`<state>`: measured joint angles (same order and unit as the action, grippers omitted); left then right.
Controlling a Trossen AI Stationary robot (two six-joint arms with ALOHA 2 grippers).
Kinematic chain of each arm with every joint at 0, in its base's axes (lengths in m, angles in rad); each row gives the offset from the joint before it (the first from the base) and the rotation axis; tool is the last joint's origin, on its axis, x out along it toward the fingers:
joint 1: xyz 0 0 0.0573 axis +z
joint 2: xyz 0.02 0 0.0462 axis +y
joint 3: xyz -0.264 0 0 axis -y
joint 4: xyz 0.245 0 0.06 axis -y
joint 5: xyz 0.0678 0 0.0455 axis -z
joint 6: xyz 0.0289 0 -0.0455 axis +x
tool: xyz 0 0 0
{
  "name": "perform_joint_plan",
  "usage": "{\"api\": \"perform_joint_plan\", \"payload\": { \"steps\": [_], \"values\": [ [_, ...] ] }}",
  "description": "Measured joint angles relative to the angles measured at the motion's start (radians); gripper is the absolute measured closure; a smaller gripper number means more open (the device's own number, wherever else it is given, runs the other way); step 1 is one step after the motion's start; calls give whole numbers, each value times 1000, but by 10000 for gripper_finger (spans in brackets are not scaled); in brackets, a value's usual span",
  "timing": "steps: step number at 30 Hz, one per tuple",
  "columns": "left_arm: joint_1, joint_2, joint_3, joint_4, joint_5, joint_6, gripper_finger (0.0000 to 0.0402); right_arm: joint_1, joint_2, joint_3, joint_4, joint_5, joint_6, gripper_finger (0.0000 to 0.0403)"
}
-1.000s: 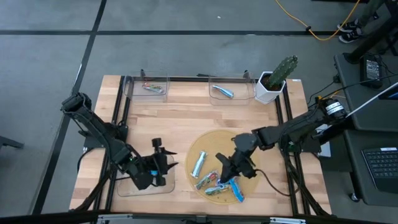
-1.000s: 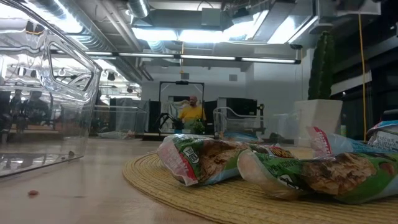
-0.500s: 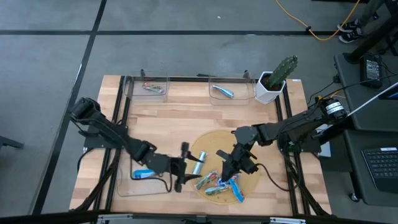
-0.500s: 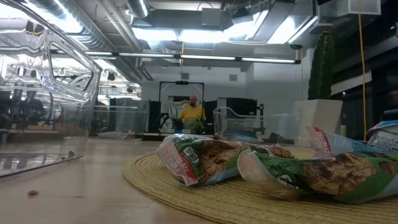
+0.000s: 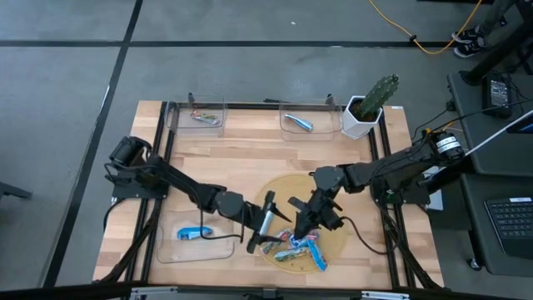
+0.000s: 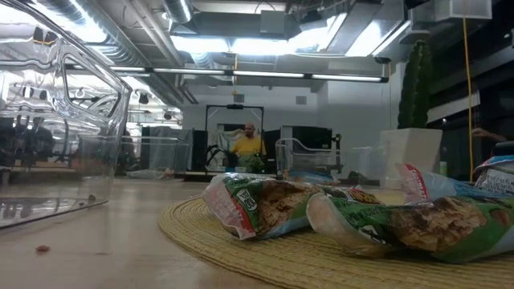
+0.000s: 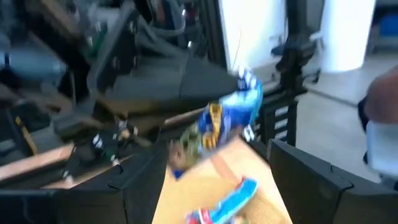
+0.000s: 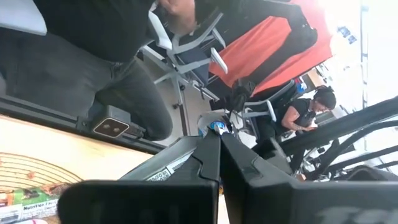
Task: Pick and place Granola Bars by type
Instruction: Put the blue granola bar into the bottom transparent bin
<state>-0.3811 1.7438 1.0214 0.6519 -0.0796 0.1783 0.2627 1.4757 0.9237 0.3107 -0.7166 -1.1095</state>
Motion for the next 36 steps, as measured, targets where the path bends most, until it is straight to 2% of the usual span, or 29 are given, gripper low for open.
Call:
{"api": "perform_joint_plan", "payload": {
  "steps": [5,18,28,36],
  "values": [
    [20,13,0,80,68,0,128,-8,0,0,2,0,-18,398],
    [32,13,0,85,82,0,128,-11,0,1,23,0,-78,398],
    [49,13,0,95,100,3,128,-20,3,111,-119,0,-103,398],
    [48,13,0,145,156,0,132,-27,9,115,-129,-6,-130,398]
  ]
}}
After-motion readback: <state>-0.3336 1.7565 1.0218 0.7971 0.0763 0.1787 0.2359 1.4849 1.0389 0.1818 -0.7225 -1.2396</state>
